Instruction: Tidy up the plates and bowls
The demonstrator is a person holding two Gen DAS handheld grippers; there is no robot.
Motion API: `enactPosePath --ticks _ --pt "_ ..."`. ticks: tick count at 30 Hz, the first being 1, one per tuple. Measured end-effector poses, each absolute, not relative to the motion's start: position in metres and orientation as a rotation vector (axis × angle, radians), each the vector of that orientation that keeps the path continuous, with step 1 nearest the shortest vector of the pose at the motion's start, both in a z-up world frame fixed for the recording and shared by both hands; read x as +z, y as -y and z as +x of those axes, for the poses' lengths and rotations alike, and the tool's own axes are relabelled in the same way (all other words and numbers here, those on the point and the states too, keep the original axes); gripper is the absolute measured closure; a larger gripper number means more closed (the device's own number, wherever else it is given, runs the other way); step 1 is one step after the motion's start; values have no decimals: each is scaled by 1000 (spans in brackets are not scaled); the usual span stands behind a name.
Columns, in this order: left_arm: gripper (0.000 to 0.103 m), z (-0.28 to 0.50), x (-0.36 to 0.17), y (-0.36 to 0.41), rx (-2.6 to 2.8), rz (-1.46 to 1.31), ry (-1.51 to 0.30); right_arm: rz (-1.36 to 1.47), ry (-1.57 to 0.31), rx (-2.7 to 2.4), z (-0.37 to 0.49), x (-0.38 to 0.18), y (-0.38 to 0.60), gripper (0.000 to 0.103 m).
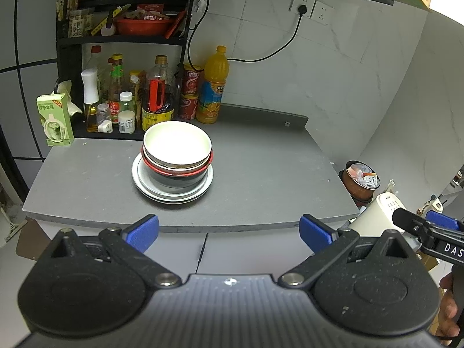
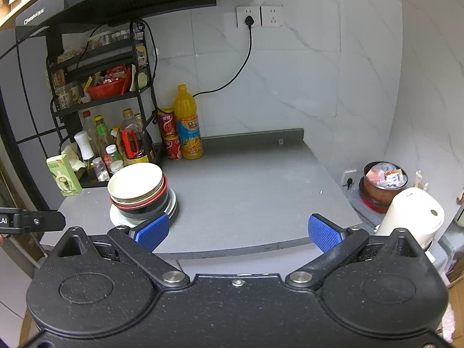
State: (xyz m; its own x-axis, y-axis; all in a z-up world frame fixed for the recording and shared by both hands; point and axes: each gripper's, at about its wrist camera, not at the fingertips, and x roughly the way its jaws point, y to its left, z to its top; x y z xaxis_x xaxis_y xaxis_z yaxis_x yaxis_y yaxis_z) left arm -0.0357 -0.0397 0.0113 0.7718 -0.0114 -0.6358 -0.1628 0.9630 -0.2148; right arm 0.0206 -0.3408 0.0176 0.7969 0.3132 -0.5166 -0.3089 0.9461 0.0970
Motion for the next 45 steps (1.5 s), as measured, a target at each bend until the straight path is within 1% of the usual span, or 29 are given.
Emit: enactPosePath --ticks 45 --pt "1 -30 8 41 82 -259 -707 16 -589 326 25 7 338 0"
